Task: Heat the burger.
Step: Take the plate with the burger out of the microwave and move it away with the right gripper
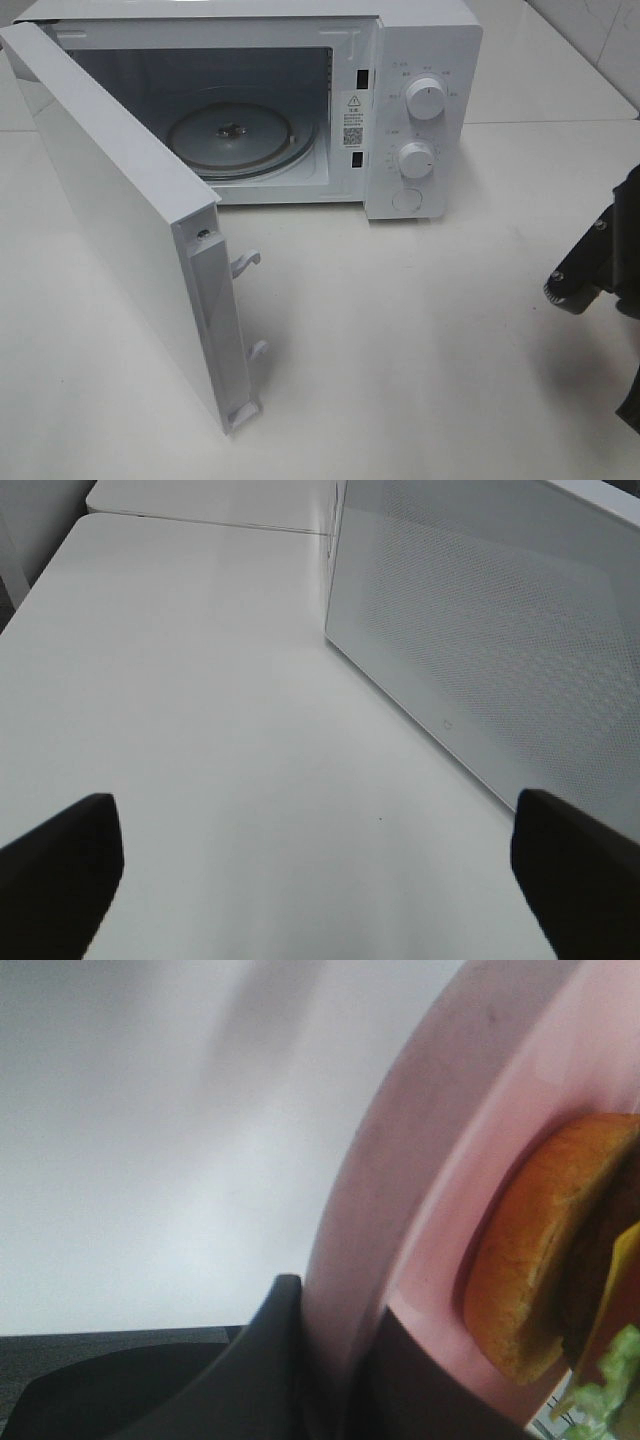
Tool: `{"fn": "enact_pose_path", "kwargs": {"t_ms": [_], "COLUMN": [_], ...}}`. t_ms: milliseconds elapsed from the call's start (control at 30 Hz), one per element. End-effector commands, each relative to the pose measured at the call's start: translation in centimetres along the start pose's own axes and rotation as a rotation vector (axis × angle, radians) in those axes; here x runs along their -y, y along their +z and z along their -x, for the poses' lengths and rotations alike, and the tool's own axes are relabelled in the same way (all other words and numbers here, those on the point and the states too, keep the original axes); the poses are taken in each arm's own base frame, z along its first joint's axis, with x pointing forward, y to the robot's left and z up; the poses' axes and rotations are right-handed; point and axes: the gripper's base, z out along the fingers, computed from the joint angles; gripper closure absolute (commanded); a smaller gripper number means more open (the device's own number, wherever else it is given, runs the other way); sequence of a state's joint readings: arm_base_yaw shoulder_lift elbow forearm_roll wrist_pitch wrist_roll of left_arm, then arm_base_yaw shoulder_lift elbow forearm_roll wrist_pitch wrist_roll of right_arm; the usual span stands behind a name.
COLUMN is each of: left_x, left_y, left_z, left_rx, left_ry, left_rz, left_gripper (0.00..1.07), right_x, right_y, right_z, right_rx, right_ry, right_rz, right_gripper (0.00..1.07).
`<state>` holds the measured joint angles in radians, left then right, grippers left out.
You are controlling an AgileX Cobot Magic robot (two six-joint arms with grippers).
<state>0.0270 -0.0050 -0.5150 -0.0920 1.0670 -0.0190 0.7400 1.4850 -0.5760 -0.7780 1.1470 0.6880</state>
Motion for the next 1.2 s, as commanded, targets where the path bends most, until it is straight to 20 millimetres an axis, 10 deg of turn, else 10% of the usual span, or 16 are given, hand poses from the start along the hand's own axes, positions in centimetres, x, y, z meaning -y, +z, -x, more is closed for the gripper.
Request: {"fn": "enact_pose_path", "kwargs": {"t_ms": [33,1200], "left_x": [0.0,0.0], "left_y": [-0.1,-0.1], "left_z": [-0.1,-0.1], "left_rx": [0.012,0.012], "left_ry": [0.001,0.001], "left_rz": [-0.003,-0.003], "left_gripper": [0.09,0.09], "right_x": [0.3,-2.5], "right_y": [1.3,8.6], "right_z": [0.8,1.9], "right_rx": [-0.03,-0.236], "right_ry": [0.026,0.191], "right_rz": [-0.055,0.026], "right_gripper": [1.05,0.95]}}
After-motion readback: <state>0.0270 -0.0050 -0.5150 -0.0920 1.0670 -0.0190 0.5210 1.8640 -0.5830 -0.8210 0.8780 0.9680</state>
